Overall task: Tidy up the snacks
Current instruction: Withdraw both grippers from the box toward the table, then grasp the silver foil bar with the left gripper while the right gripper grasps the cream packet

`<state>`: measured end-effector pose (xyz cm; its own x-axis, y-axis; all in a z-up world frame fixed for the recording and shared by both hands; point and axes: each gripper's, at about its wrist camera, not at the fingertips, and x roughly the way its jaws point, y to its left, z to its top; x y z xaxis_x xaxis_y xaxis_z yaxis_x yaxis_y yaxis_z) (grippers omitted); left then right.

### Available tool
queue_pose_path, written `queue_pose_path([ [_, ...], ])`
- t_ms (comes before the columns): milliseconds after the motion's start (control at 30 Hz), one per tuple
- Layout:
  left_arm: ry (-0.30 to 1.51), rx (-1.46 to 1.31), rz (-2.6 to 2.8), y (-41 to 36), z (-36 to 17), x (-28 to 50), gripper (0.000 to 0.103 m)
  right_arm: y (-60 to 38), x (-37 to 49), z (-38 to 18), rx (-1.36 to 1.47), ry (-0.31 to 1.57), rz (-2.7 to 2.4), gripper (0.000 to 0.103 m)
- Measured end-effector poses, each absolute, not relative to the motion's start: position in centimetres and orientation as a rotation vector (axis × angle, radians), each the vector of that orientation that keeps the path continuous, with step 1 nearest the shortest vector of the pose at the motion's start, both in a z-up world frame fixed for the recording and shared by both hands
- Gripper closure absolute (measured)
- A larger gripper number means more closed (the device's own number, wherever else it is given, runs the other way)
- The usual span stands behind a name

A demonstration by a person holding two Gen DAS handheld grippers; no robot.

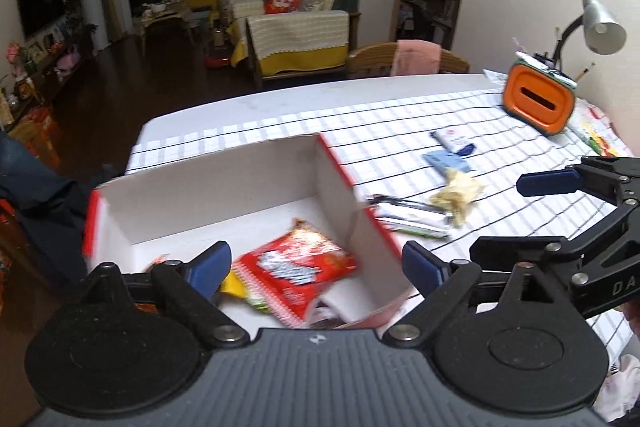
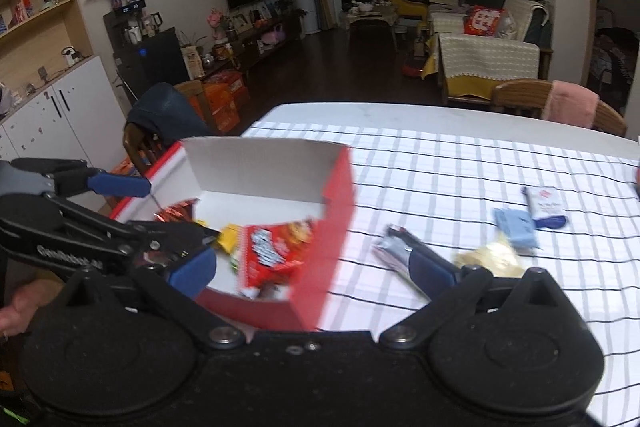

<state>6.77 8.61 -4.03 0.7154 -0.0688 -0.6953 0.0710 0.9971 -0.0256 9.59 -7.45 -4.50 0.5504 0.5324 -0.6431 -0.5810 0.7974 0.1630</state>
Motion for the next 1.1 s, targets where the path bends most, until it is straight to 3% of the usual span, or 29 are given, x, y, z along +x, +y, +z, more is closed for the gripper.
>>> queue_pose_path([
  [633, 0.9, -0.05, 0.032, -5.0, -6.9, 15.2, 0.01, -19.7, 17.3, -8.2, -0.171, 0.761, 0.652, 0.0],
  [1100, 1.093, -0.274, 0.218, -5.8, -11.9, 22.4, 0.01, -21.2, 21.7, -12.6, -0.214, 0.827, 0.714, 0.002],
])
